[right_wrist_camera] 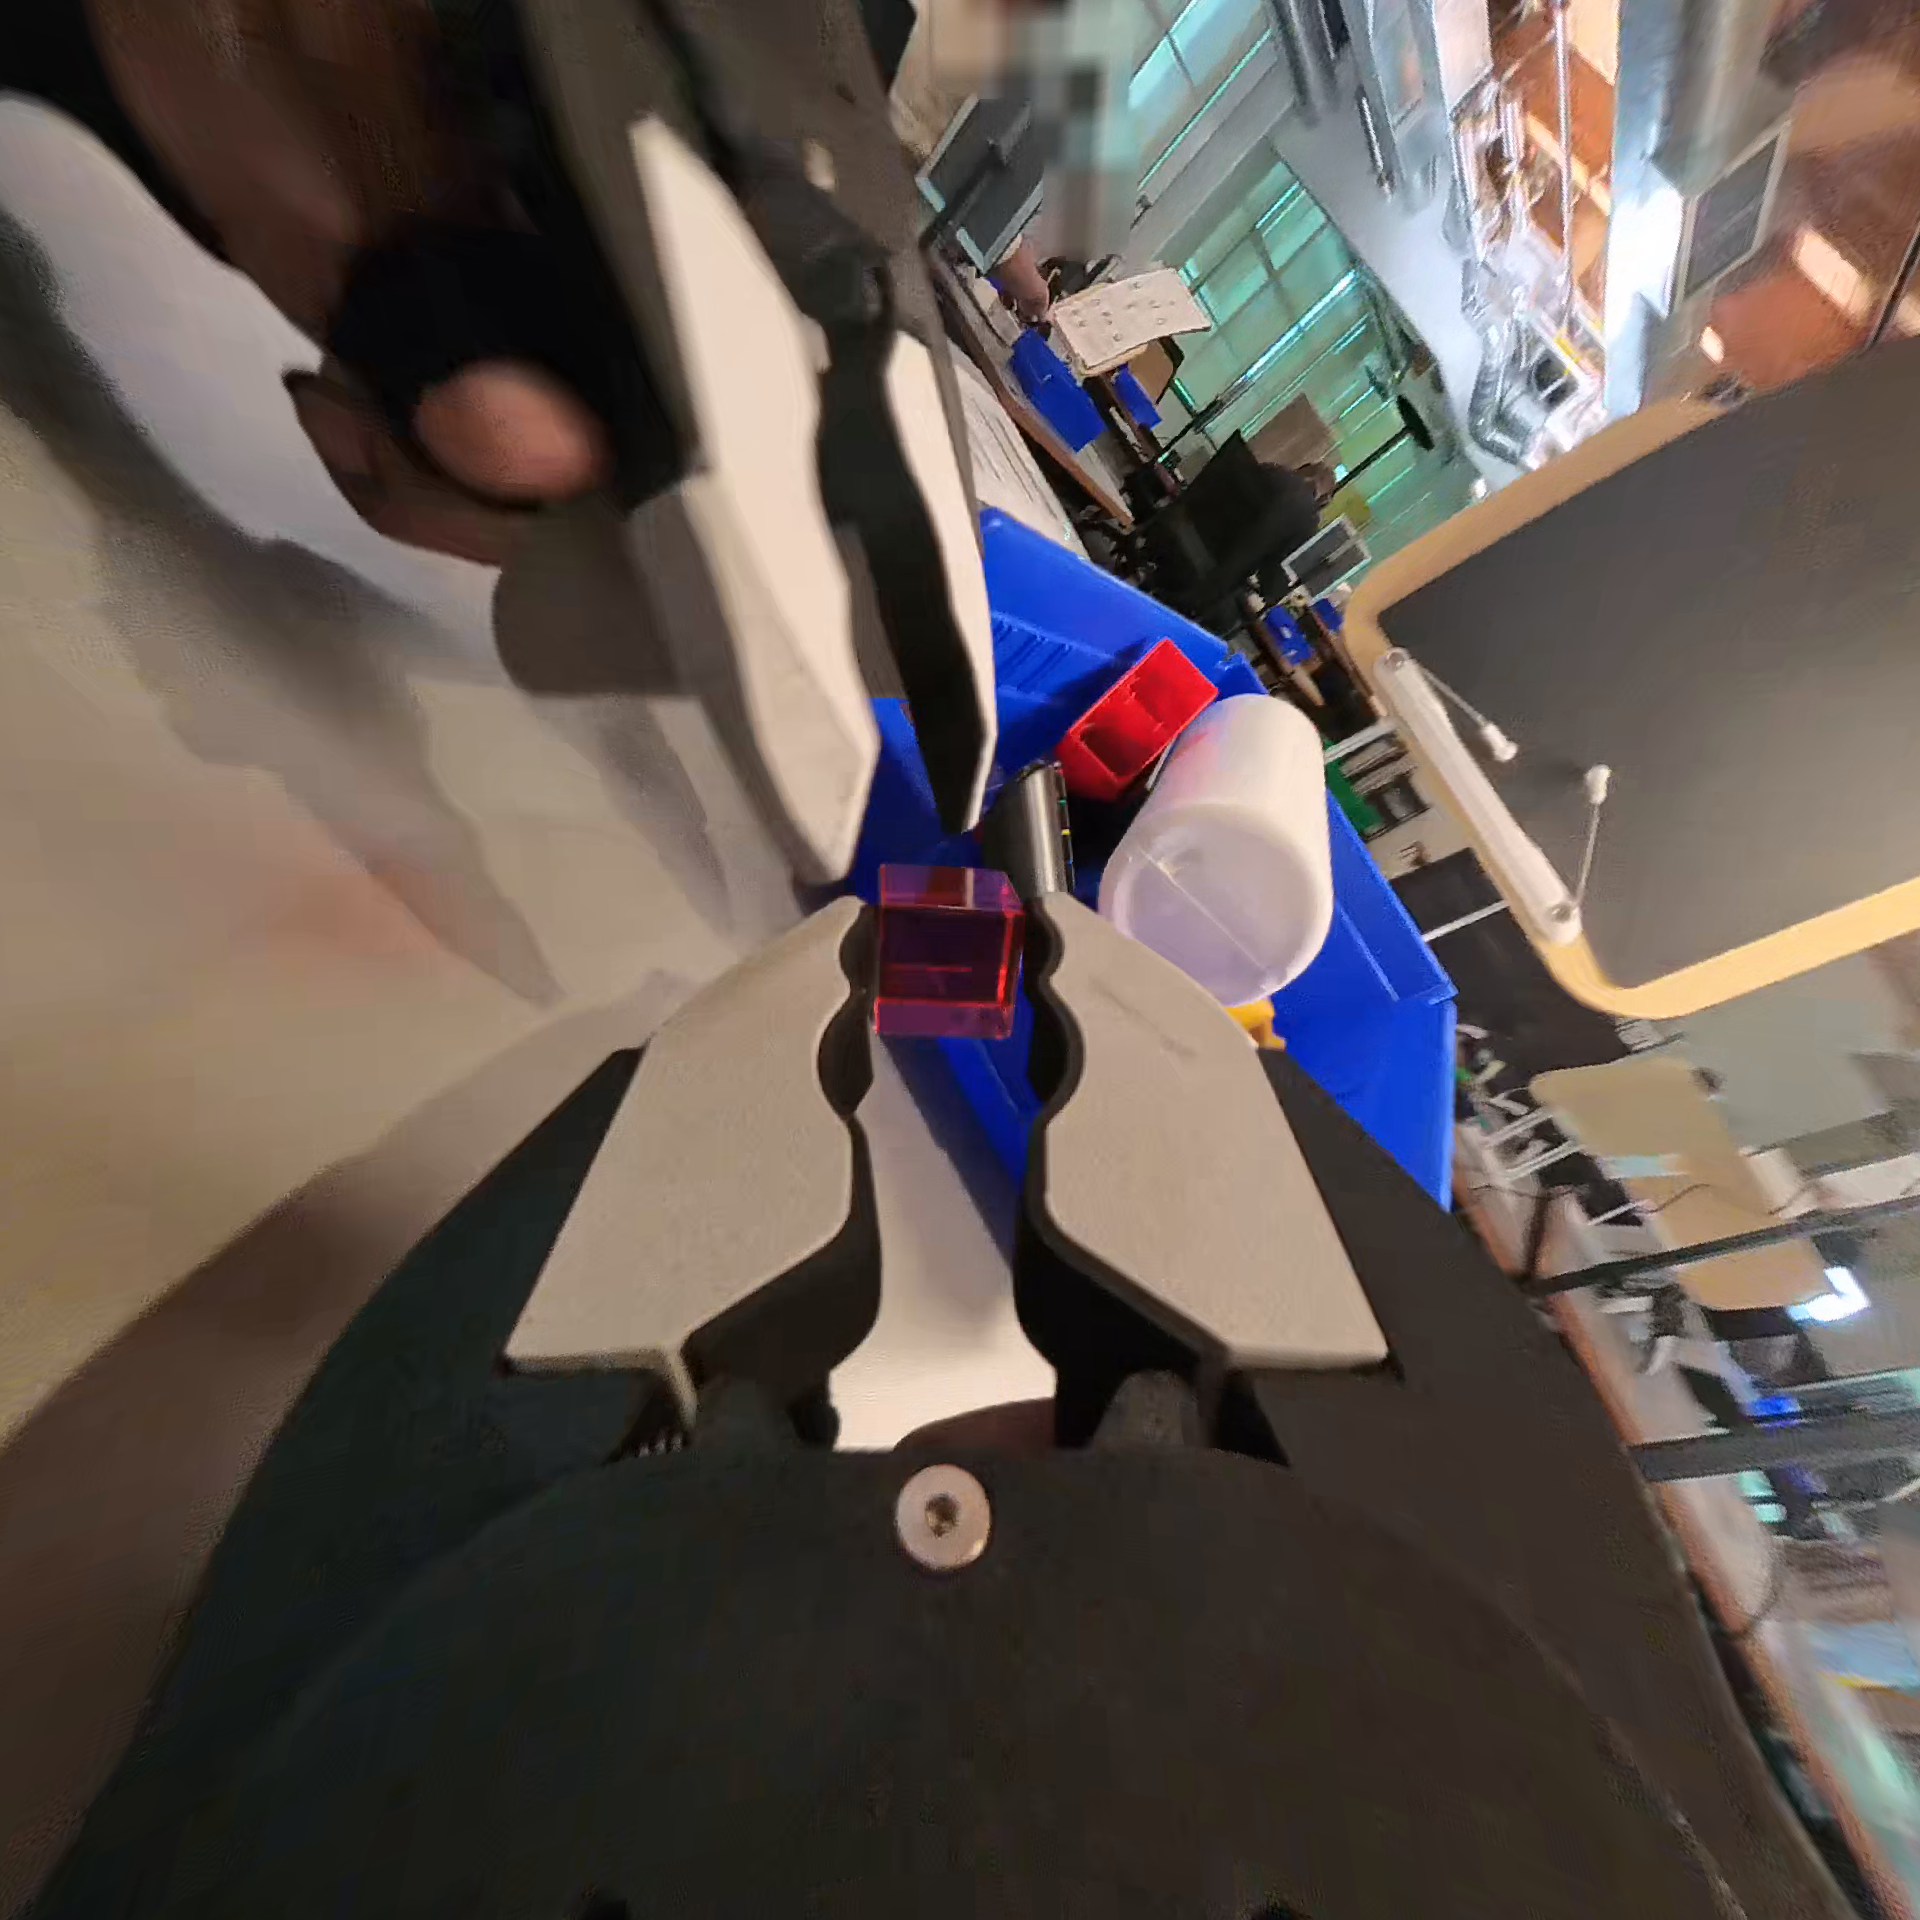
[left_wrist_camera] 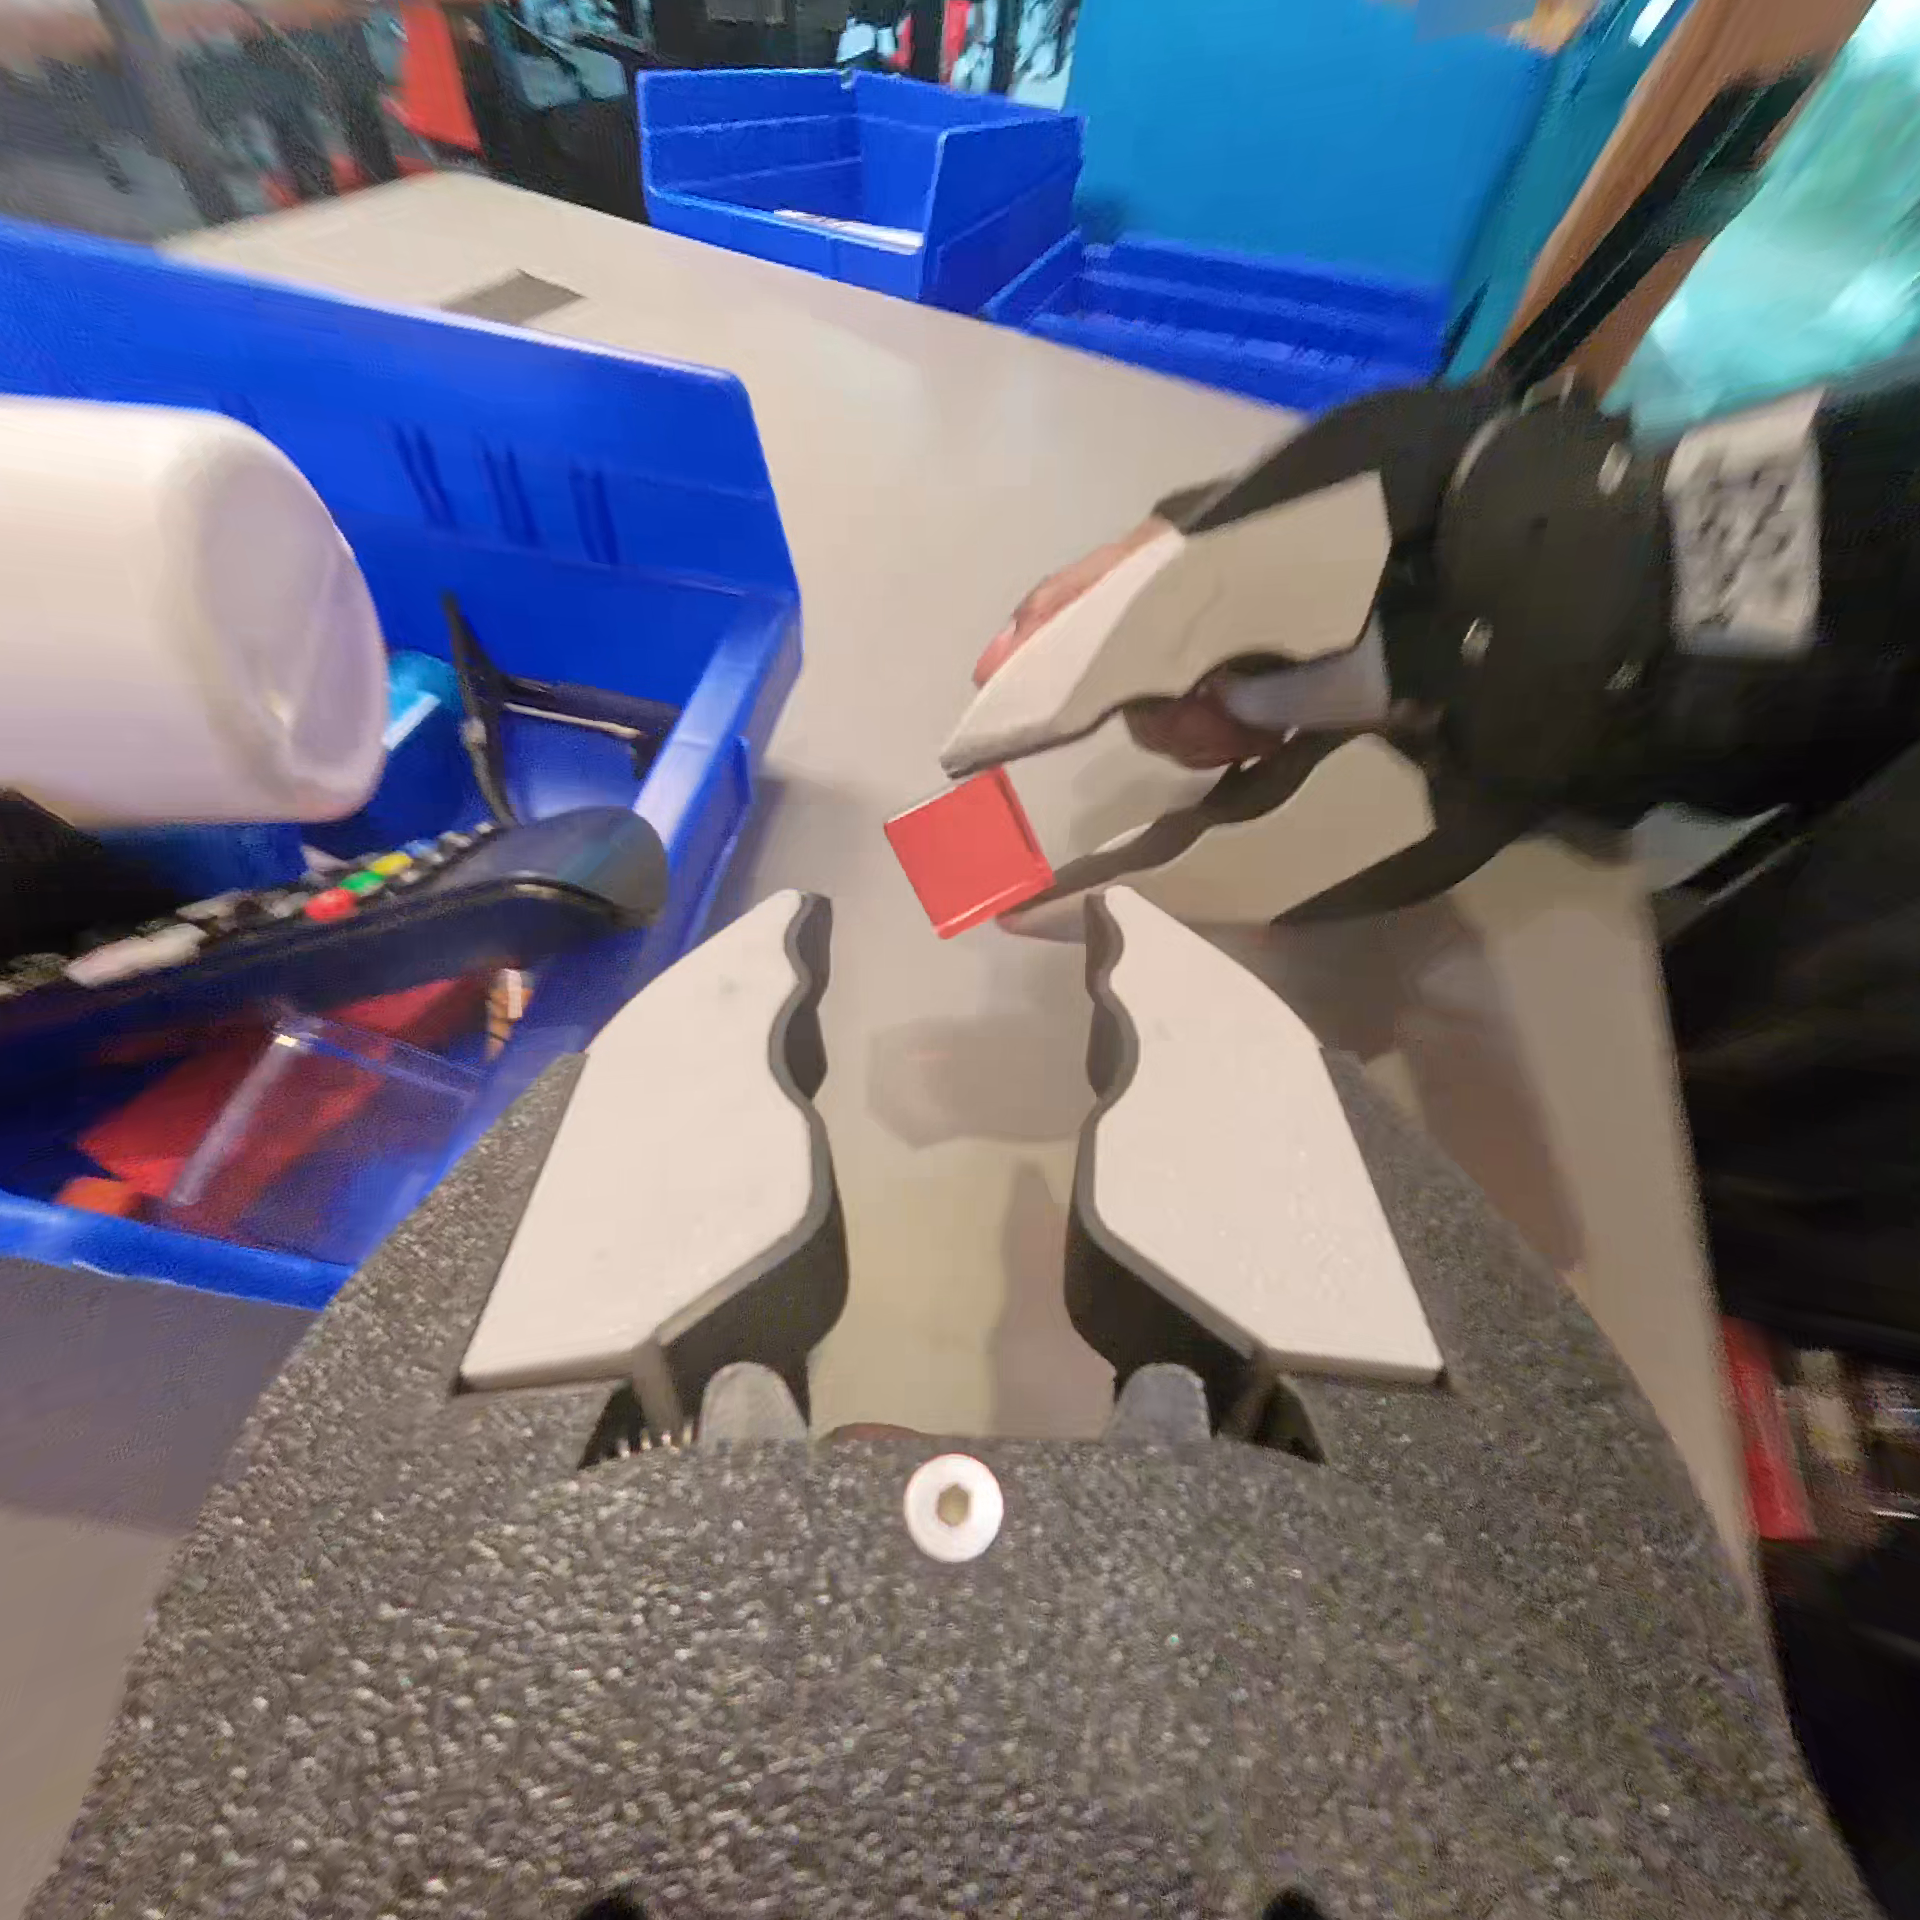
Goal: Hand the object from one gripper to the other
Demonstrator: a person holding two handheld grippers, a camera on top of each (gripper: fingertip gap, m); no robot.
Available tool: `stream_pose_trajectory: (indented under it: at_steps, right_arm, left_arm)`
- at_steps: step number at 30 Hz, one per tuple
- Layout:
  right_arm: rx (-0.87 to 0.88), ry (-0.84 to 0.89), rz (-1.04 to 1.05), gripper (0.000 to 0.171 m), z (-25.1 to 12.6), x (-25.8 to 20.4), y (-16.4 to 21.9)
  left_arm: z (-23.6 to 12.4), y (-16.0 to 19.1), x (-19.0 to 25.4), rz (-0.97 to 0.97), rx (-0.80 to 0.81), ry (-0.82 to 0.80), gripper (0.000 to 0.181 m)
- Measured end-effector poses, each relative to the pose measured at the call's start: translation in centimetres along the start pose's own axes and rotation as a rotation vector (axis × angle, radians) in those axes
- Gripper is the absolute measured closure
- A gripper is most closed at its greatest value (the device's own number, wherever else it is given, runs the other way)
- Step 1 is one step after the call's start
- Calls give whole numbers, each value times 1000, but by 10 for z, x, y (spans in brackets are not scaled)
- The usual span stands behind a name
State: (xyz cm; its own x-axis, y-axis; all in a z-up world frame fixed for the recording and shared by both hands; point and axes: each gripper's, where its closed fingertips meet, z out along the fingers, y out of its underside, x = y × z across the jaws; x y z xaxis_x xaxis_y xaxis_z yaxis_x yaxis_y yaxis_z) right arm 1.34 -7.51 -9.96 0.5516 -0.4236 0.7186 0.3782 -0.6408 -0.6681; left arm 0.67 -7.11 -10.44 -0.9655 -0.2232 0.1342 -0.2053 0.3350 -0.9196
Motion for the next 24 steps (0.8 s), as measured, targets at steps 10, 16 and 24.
stream_pose_trajectory:
  at_steps: [10,16,24]
  right_arm:
    - [50,7,-190,145,0,-20,-14]
    - [62,-148,169,135,-2,-14,-7]
    - [102,-374,838,119,-2,1,-8]
  left_arm:
    - [13,12,13,-113,-20,59,151]
    - [6,3,-11,361,2,-253,152]
    - [8,-4,2,987,-11,-492,153]
